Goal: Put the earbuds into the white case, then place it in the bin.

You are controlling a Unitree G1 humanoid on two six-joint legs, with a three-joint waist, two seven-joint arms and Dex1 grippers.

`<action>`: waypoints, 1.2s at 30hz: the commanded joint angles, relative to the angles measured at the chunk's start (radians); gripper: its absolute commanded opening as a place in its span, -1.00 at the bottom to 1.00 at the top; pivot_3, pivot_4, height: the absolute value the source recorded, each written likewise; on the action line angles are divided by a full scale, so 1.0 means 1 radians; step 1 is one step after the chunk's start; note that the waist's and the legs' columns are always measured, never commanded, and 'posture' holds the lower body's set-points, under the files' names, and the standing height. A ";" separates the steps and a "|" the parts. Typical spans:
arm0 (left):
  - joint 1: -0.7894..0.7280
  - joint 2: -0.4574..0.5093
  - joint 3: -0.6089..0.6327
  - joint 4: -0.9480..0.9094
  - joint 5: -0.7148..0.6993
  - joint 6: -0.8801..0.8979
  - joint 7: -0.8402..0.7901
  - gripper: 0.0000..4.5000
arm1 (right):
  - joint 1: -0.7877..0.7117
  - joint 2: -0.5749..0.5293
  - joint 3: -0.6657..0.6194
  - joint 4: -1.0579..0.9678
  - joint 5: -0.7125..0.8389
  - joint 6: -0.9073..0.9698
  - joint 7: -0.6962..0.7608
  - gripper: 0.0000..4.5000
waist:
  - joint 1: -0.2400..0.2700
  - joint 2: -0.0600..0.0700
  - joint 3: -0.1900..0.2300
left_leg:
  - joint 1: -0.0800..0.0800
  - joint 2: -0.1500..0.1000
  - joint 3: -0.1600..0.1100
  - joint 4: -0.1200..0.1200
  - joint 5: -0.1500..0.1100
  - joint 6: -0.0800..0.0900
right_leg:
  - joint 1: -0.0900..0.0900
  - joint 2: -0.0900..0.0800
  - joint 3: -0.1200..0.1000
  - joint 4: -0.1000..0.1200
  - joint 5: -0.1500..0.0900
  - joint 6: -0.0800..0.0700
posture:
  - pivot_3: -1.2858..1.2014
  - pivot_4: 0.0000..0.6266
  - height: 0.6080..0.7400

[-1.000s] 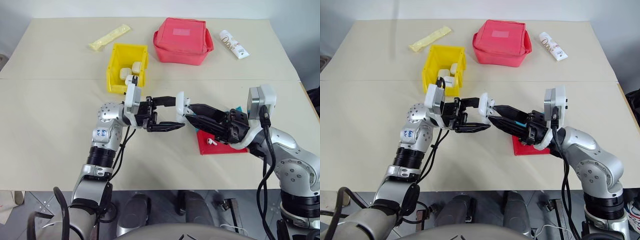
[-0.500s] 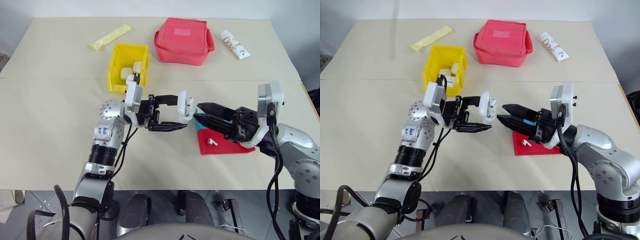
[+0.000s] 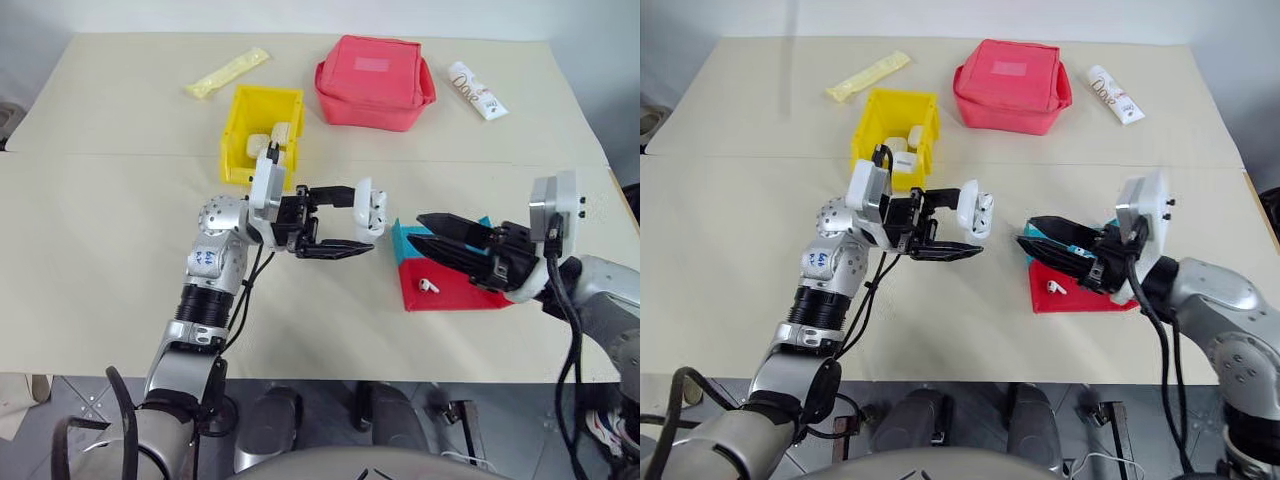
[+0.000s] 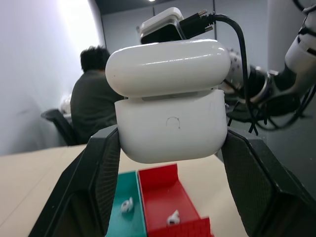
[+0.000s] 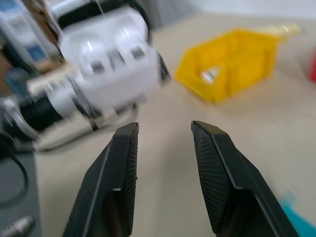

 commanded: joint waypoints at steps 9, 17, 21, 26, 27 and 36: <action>-0.158 0.104 -0.115 0.126 0.156 -0.022 -0.064 0.22 | -0.195 -0.215 -0.025 -0.152 0.049 0.174 -0.186 -0.98 | -0.007 0.000 0.000 | 0.000 0.001 0.001 -0.001 0.000 0.001 | -0.001 0.001 0.000 0.000 0.000 0.000 | 0.03 -0.52 1.00; -0.217 0.098 -0.138 0.220 0.203 -0.070 -0.093 0.22 | -0.716 -0.235 0.355 -0.058 -0.013 0.371 -0.180 -0.98 | -0.008 0.000 0.001 | -0.003 0.001 -0.001 -0.001 0.000 0.001 | -0.003 0.000 0.000 -0.001 0.000 0.000 | 0.03 -0.52 1.00; -0.227 0.091 -0.140 0.245 0.210 -0.090 -0.102 0.22 | -0.896 -0.192 0.515 0.007 -0.095 0.449 -0.136 -0.98 | -0.009 -0.001 0.001 | -0.006 0.001 -0.002 0.000 0.000 0.001 | -0.005 0.000 0.000 -0.001 0.000 -0.001 | 0.03 -0.52 1.00; -0.229 0.082 -0.137 0.261 0.211 -0.109 -0.100 0.22 | -0.981 -0.120 0.615 0.042 -0.167 0.471 -0.083 -0.98 | -0.012 -0.001 0.001 | -0.007 0.000 -0.001 0.000 0.000 0.001 | -0.007 0.000 0.000 0.000 0.001 0.000 | 0.03 -0.52 1.00; -0.227 0.080 -0.136 0.261 0.210 -0.110 -0.098 0.22 | -0.984 -0.104 0.623 0.041 -0.171 0.473 -0.074 -0.98 | -0.012 -0.001 0.001 | -0.007 0.000 -0.001 0.000 0.000 0.001 | -0.007 0.000 0.000 0.000 0.001 0.000 | 0.03 -0.52 1.00; -0.198 0.072 -0.126 0.238 0.205 -0.117 -0.078 0.22 | -0.914 -0.119 0.578 -0.042 -0.165 0.552 -0.024 -0.98 | -0.011 -0.001 0.001 | -0.007 0.000 0.000 0.000 0.001 0.001 | -0.007 0.000 -0.003 0.001 0.001 0.000 | 0.03 -0.52 1.00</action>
